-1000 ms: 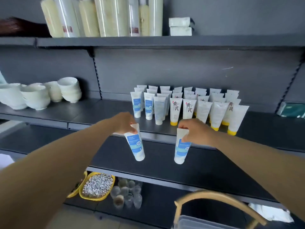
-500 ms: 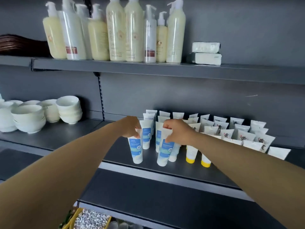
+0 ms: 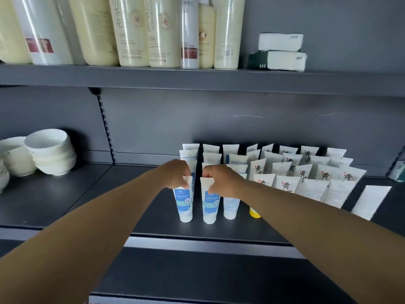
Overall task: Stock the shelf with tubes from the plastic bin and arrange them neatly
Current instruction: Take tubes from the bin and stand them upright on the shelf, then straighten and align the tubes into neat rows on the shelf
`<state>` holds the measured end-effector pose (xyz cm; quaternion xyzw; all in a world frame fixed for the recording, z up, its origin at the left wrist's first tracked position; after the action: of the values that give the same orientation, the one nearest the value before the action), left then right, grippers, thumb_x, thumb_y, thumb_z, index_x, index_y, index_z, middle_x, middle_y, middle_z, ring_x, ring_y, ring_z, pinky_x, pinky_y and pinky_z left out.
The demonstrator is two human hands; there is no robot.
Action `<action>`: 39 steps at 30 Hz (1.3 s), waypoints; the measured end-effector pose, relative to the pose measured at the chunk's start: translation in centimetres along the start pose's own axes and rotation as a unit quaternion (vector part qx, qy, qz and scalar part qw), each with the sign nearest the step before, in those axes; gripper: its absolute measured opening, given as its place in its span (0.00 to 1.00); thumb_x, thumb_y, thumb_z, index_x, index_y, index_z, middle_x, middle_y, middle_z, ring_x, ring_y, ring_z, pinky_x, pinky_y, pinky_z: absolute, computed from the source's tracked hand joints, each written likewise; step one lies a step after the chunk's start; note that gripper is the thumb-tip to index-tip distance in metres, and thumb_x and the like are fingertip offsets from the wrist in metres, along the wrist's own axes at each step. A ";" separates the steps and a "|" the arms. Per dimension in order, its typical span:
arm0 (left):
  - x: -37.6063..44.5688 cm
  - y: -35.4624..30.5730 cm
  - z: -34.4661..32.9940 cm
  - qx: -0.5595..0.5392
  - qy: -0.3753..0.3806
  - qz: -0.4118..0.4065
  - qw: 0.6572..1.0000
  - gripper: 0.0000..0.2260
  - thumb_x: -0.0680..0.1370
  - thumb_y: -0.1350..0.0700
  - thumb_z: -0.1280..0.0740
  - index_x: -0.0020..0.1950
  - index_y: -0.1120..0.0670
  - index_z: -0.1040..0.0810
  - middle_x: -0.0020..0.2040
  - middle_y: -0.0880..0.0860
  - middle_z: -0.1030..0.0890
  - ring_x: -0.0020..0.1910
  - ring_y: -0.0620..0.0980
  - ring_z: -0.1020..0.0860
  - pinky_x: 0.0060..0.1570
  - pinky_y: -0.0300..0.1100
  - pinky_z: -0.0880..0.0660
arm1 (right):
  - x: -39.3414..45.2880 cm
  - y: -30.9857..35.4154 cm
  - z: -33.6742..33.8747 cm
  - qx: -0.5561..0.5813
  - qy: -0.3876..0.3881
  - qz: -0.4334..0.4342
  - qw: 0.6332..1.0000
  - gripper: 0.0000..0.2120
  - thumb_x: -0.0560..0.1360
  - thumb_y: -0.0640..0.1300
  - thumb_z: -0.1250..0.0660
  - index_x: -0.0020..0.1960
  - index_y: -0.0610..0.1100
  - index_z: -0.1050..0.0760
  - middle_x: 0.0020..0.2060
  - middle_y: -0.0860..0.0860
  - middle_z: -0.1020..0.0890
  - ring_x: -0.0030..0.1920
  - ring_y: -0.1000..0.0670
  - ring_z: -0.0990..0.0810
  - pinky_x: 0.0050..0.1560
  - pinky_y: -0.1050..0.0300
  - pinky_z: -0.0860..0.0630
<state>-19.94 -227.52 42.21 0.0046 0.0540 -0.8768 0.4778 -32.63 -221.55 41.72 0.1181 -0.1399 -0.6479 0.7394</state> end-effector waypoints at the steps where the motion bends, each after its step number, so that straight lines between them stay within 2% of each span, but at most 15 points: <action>1: 0.1 0.0 -0.1 0.003 -0.003 0.001 1.000 0.20 0.75 0.53 0.32 0.66 0.54 0.26 0.63 0.52 0.24 0.61 0.52 0.26 0.53 0.39 0.32 | 0.1 0.0 0.1 -0.006 -0.001 0.001 1.000 0.17 0.71 0.31 0.35 0.57 0.44 0.25 0.55 0.48 0.20 0.54 0.46 0.22 0.45 0.60 0.31; 4: 0.2 -0.3 -0.2 0.019 -0.013 -0.006 1.000 0.17 0.75 0.53 0.32 0.63 0.54 0.24 0.60 0.52 0.22 0.58 0.52 0.25 0.50 0.41 0.30 | 0.2 0.0 0.7 -0.021 -0.006 -0.003 1.000 0.13 0.71 0.32 0.36 0.53 0.44 0.25 0.52 0.49 0.20 0.50 0.47 0.23 0.45 0.58 0.27; 7: 0.1 -0.8 0.1 0.034 -0.020 -0.019 0.999 0.14 0.74 0.55 0.32 0.59 0.52 0.22 0.58 0.50 0.21 0.56 0.51 0.24 0.53 0.43 0.27 | -0.5 0.5 2.2 -0.024 -0.014 0.012 1.000 0.16 0.72 0.33 0.33 0.58 0.43 0.26 0.56 0.48 0.21 0.56 0.48 0.23 0.54 0.55 0.25; 10: -0.4 -1.7 1.2 0.025 -0.035 -0.025 0.999 0.16 0.74 0.55 0.31 0.62 0.52 0.24 0.60 0.49 0.22 0.59 0.51 0.25 0.58 0.44 0.27 | -2.0 0.6 4.4 -0.031 -0.033 0.030 0.999 0.17 0.72 0.34 0.31 0.60 0.41 0.25 0.58 0.46 0.21 0.58 0.47 0.23 0.59 0.52 0.27; 14: -1.5 -4.1 3.7 -0.024 -0.074 -0.036 0.996 0.20 0.73 0.56 0.30 0.65 0.53 0.26 0.63 0.50 0.24 0.62 0.51 0.26 0.59 0.40 0.31 | -5.4 -1.2 7.9 -0.058 -0.049 0.043 0.996 0.17 0.70 0.36 0.29 0.58 0.40 0.24 0.57 0.46 0.21 0.59 0.47 0.24 0.59 0.49 0.27; 17: -2.3 -7.1 5.3 -0.054 -0.108 -0.059 0.991 0.20 0.73 0.56 0.29 0.64 0.54 0.24 0.63 0.51 0.23 0.60 0.51 0.25 0.58 0.39 0.32 | -9.0 -4.0 10.9 -0.101 -0.059 0.020 0.993 0.19 0.71 0.38 0.29 0.61 0.42 0.26 0.60 0.47 0.23 0.60 0.47 0.25 0.59 0.53 0.28; 21: -3.0 -13.3 6.2 -0.095 -0.149 -0.091 0.980 0.19 0.72 0.56 0.28 0.62 0.55 0.23 0.61 0.52 0.22 0.60 0.51 0.25 0.58 0.39 0.32 | -14.6 -9.3 15.0 -0.154 -0.064 -0.029 0.986 0.19 0.73 0.42 0.31 0.63 0.46 0.28 0.61 0.48 0.25 0.60 0.48 0.27 0.53 0.57 0.30; 25: -2.8 -20.3 6.0 -0.096 -0.164 -0.105 0.976 0.19 0.73 0.53 0.28 0.63 0.54 0.24 0.61 0.50 0.22 0.60 0.52 0.25 0.59 0.42 0.31 | -19.8 -14.7 18.9 -0.194 -0.068 -0.057 0.977 0.19 0.73 0.42 0.31 0.63 0.45 0.28 0.61 0.47 0.26 0.62 0.46 0.28 0.60 0.50 0.28; 27: -2.5 -23.4 5.6 -0.110 -0.166 -0.099 0.975 0.19 0.73 0.53 0.28 0.63 0.55 0.24 0.61 0.52 0.22 0.60 0.52 0.25 0.59 0.44 0.29 | -21.8 -17.4 20.6 -0.204 -0.065 -0.069 0.974 0.19 0.73 0.42 0.32 0.63 0.45 0.28 0.61 0.47 0.26 0.62 0.46 0.28 0.61 0.50 0.29; 32: -1.4 -29.1 4.5 -0.160 -0.172 -0.066 0.970 0.18 0.72 0.54 0.27 0.60 0.57 0.22 0.57 0.54 0.21 0.56 0.52 0.24 0.56 0.42 0.29 | -25.2 -23.5 23.6 -0.213 -0.058 -0.070 0.973 0.18 0.74 0.44 0.32 0.63 0.45 0.28 0.60 0.48 0.26 0.61 0.46 0.28 0.61 0.53 0.30; 35: -1.1 -30.9 4.2 -0.173 -0.171 -0.053 0.968 0.19 0.71 0.54 0.26 0.59 0.57 0.22 0.56 0.54 0.20 0.54 0.53 0.22 0.57 0.46 0.26 | -26.4 -26.1 24.8 -0.202 -0.063 -0.077 0.974 0.18 0.74 0.43 0.32 0.63 0.45 0.28 0.61 0.48 0.25 0.62 0.46 0.28 0.62 0.53 0.30; 39: -0.1 -32.0 4.5 -0.187 -0.173 -0.033 0.966 0.18 0.73 0.54 0.28 0.61 0.57 0.23 0.59 0.54 0.21 0.56 0.53 0.23 0.58 0.45 0.27 | -26.9 -28.6 25.5 -0.177 -0.085 -0.092 0.976 0.19 0.74 0.42 0.32 0.63 0.45 0.28 0.62 0.49 0.25 0.63 0.47 0.27 0.63 0.55 0.31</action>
<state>-46.53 -210.67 49.62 -0.2389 0.1337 -0.8536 0.4431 -71.52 -198.52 53.92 -0.0579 -0.0737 -0.7355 0.6710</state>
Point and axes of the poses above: each hand's wrist, its own x-axis towards the middle knuckle, its own z-axis out of the back of the hand, y = z × x, the point moved 4 cm from there along x, towards the middle knuckle
